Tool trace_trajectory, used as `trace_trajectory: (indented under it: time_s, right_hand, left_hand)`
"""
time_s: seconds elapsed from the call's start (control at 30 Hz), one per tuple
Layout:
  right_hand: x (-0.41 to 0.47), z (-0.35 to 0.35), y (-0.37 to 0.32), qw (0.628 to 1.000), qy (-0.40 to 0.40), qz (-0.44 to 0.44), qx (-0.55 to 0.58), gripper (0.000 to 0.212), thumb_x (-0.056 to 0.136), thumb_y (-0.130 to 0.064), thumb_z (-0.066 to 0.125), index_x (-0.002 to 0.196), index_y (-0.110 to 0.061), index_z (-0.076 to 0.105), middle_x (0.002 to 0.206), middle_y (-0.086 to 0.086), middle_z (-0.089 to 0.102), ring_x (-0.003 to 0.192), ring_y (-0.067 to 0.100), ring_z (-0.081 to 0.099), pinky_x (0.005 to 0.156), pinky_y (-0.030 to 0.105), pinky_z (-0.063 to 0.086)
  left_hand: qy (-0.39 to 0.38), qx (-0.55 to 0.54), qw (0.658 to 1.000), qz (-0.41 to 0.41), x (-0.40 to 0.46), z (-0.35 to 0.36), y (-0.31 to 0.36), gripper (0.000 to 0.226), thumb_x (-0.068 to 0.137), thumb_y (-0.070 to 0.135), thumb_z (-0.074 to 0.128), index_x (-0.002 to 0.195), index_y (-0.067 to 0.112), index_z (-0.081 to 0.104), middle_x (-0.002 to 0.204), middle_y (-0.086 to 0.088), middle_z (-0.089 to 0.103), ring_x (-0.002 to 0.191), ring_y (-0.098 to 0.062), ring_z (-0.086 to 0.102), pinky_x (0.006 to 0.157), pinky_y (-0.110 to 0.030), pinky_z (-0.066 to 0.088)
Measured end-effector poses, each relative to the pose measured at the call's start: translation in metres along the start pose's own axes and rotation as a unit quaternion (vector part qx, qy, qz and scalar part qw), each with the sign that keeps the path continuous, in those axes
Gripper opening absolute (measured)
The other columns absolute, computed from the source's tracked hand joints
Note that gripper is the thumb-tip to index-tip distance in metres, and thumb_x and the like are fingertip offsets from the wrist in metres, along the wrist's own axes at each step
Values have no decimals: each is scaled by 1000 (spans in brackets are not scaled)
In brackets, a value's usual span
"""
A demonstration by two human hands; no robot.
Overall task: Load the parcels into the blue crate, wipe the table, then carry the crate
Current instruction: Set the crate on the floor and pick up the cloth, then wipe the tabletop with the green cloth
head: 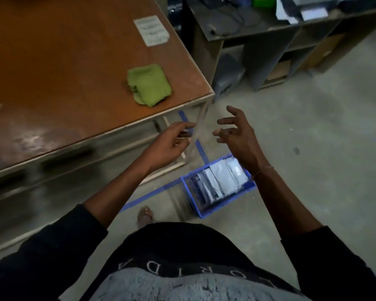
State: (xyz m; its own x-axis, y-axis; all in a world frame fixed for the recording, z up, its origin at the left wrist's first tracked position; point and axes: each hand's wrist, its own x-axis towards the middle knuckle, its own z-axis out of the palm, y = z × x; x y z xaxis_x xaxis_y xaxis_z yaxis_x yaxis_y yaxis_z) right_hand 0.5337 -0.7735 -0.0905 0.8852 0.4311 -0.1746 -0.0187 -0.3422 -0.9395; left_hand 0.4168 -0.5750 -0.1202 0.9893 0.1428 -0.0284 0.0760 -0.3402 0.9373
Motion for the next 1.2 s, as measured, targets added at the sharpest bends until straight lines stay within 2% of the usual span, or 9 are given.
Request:
trace_trajectory:
  time_s: [0.1, 0.17, 0.23, 0.33, 0.47, 0.63, 0.87, 1.1, 1.2]
  right_hand:
    - [22, 39, -30, 999, -7, -34, -15, 62, 86, -9, 69, 140, -26, 44, 115, 1, 64, 92, 25, 71, 78, 43, 61]
    - [39, 68, -44, 997, -13, -64, -34, 56, 86, -10, 67, 136, -26, 48, 111, 1, 65, 90, 27, 70, 76, 43, 60]
    - [57, 100, -56, 993, -9, -95, -69, 51, 85, -9, 64, 133, -20, 53, 108, 2, 66, 87, 23, 69, 75, 35, 58]
    - [84, 138, -73, 973, 24, -159, -169, 42, 81, -6, 67, 123, -10, 62, 107, 5, 66, 86, 13, 63, 77, 15, 50]
    - [104, 172, -82, 923, 44, -227, -308, 32, 75, -29, 74, 103, -16, 69, 103, 6, 64, 98, 22, 58, 86, 30, 47]
    - [110, 195, -83, 879, 64, -189, -433, 41, 67, -49, 78, 95, -20, 68, 104, 6, 58, 98, 28, 51, 80, 39, 47]
    - [118, 184, -65, 890, 20, -234, -391, 17, 74, -27, 72, 84, -14, 66, 101, 12, 62, 89, 31, 55, 77, 36, 44]
    - [149, 155, -63, 922, -36, -261, -285, 11, 77, -21, 71, 83, -13, 66, 87, 3, 64, 79, 19, 61, 71, 41, 52]
    - [160, 144, -64, 925, -63, -265, -264, 22, 75, -34, 75, 86, -18, 65, 89, -2, 62, 79, 12, 59, 71, 36, 54]
  left_hand:
    - [38, 19, 998, 42, -4, -53, 8, 31, 102, 15, 56, 132, 21, 61, 124, 3, 69, 114, -7, 67, 90, -29, 56]
    - [68, 33, 995, 63, -6, -87, 9, 29, 102, 11, 56, 130, 16, 64, 121, 3, 70, 110, -5, 68, 89, -25, 55]
    - [99, 59, 990, 76, -5, -117, 2, 28, 101, 10, 57, 127, 14, 66, 118, 2, 71, 107, -3, 68, 86, -17, 52]
    - [135, 77, 986, 62, 5, -155, -20, 27, 99, 13, 57, 123, 14, 68, 113, 3, 72, 98, -7, 70, 82, -21, 54]
    - [167, 104, 980, 30, 28, -184, -40, 26, 94, 16, 58, 116, 11, 70, 113, -2, 73, 95, -14, 70, 81, -26, 55]
    - [205, 152, 967, -11, 66, -191, -44, 20, 84, 16, 64, 103, 12, 70, 99, -4, 73, 83, -17, 68, 75, -30, 54]
    - [193, 160, 964, -88, 97, -190, -45, 35, 82, 13, 71, 117, 11, 67, 96, 0, 69, 89, -22, 68, 78, -33, 56]
    - [216, 150, 959, -106, 112, -186, -36, 16, 88, 25, 76, 97, 11, 73, 85, -1, 72, 83, -23, 72, 71, -33, 56]
    - [214, 114, 965, -105, 116, -183, -32, 19, 91, 29, 73, 91, 10, 70, 82, -6, 74, 73, -24, 70, 67, -43, 60]
